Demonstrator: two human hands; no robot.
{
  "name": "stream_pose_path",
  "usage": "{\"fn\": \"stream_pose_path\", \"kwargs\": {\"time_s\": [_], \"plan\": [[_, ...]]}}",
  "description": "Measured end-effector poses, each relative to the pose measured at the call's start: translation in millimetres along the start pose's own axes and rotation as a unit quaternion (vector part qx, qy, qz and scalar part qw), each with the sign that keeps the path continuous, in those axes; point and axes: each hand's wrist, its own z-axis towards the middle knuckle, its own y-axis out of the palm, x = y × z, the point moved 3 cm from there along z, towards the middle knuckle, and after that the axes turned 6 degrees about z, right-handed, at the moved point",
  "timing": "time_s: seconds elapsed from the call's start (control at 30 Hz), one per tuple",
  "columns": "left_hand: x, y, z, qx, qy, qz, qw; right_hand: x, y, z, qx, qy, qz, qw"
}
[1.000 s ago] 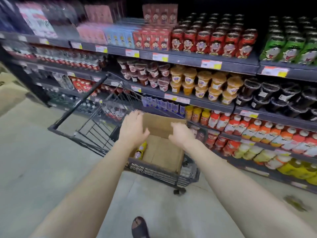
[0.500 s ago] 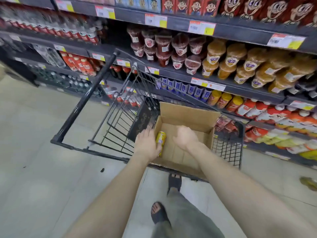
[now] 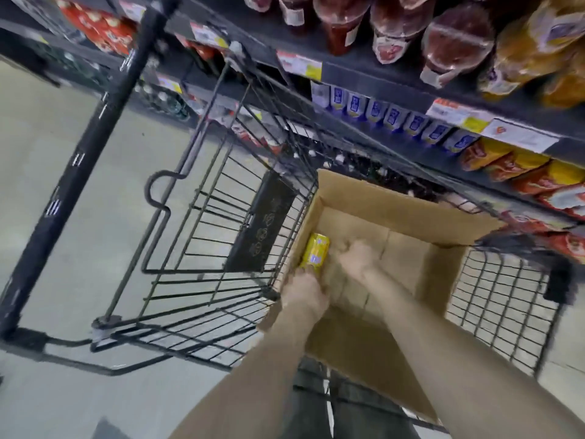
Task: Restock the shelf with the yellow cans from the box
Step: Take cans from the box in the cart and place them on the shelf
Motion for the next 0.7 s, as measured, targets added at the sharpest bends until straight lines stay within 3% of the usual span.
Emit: {"fn": "stream_pose_path", "kwargs": {"time_s": [0.2, 0.43, 0.7], "plan": [[-5.7, 55.4, 70.1, -0.016, -0.047, 0.008, 0.999, 16.6, 41.1, 83.2, -0.027, 0.043, 0.004, 0.999], [-3.0, 94.9, 119.8, 0.016, -0.104, -0.021, 0.994, 21.6, 94.3, 147.5, -0.033, 0.118, 0.140, 0.982], [-10.6, 111.9, 127.6, 0.006, -0.113, -0.042, 0.993, 32.0, 101.2, 142.4, 0.073, 0.130, 0.275, 0.950]]}}
